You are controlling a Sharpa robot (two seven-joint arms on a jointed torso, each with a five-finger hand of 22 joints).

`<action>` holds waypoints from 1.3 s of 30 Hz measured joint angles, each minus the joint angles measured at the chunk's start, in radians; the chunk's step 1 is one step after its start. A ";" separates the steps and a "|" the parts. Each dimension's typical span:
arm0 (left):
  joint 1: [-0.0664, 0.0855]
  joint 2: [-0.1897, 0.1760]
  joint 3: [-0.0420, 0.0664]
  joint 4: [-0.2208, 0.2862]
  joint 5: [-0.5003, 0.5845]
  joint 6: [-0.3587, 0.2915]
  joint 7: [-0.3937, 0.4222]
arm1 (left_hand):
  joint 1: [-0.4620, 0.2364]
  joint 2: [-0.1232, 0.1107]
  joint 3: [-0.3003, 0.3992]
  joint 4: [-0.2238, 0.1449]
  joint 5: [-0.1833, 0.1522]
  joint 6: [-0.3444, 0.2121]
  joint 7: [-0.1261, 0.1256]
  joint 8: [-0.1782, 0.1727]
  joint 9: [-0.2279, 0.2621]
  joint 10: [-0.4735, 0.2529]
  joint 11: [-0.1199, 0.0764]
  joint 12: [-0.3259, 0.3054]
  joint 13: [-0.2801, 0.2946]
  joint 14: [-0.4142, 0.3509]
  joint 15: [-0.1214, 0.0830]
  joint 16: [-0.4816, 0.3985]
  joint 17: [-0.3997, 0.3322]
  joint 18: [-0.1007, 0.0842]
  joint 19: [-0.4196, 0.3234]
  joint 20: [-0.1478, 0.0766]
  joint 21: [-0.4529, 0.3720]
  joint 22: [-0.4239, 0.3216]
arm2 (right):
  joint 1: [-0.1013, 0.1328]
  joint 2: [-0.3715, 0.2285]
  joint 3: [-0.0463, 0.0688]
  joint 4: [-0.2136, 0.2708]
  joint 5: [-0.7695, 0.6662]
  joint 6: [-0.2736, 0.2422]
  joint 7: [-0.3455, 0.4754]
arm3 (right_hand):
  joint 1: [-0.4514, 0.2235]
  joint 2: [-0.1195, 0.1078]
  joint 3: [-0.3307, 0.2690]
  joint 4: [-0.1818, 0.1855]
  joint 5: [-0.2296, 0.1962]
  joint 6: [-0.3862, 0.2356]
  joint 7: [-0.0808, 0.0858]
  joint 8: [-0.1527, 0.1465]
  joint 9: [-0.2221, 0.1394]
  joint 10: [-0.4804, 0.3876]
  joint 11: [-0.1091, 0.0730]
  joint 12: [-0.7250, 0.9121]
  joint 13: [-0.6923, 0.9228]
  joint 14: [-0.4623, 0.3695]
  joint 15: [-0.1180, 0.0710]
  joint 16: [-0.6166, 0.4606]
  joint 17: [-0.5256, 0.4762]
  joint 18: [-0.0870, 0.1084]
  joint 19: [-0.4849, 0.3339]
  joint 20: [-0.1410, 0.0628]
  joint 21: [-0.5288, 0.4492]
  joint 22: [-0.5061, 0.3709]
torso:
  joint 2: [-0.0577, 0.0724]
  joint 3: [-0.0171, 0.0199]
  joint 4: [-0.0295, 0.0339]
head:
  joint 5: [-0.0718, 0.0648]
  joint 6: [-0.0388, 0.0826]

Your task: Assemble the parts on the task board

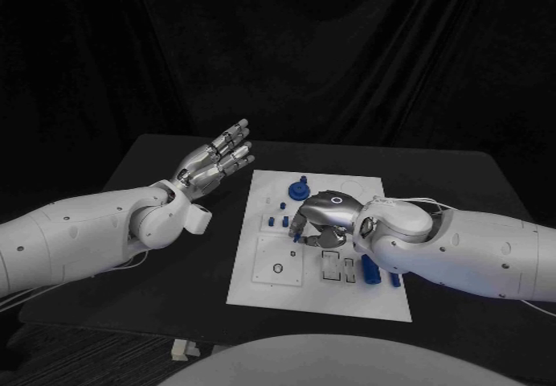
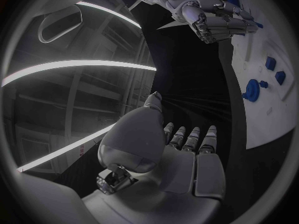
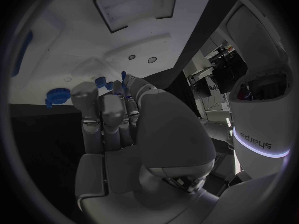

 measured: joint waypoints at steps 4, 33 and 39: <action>-0.001 0.002 0.000 -0.001 0.000 0.002 0.000 | 0.000 0.000 0.002 -0.002 0.000 0.000 0.000 0.000 0.000 0.000 0.000 0.000 0.000 0.000 0.000 0.000 0.000 0.000 0.000 0.000 0.000 0.000 | -0.006 0.008 -0.001 -0.006 0.000 0.009 -0.001 | 0.000 0.000 0.000 0.000 0.000 0.000 0.000 -0.001 0.000 0.000 0.000 0.000 0.000 0.000 0.000 0.000 0.000 0.000 0.000 0.000 0.000 0.000 | 0.000 0.0001 0.0002 | 0.001 0.000; -0.013 0.008 0.000 -0.014 0.000 0.013 -0.004 | 0.004 0.004 0.005 -0.005 0.000 0.000 0.007 0.000 0.000 0.000 0.007 0.000 -0.001 -0.004 0.004 0.000 0.000 0.000 0.000 0.000 0.000 -0.001 | -0.027 0.018 0.000 -0.007 0.000 0.052 -0.027 | 0.004 -0.004 0.000 0.000 -0.001 -0.004 0.004 -0.002 -0.001 0.003 0.003 -0.004 0.000 0.000 0.000 0.000 -0.005 0.000 0.000 0.000 -0.010 0.001 | -0.001 0.0005 0.0001 | 0.006 0.000; -0.013 0.010 0.000 -0.016 0.000 0.014 -0.004 | 0.004 0.004 0.005 -0.005 0.000 0.000 0.007 0.000 0.000 0.000 0.007 0.000 0.000 -0.004 0.004 0.000 0.000 0.000 0.000 0.000 0.000 -0.001 | -0.030 0.018 0.002 -0.007 0.000 0.056 -0.029 | 0.004 -0.004 0.003 -0.003 0.003 -0.004 0.004 -0.007 -0.002 0.003 0.003 -0.008 0.000 0.000 0.000 0.000 -0.007 0.000 0.000 0.000 -0.014 0.000 | -0.001 0.0006 0.0001 | 0.006 0.000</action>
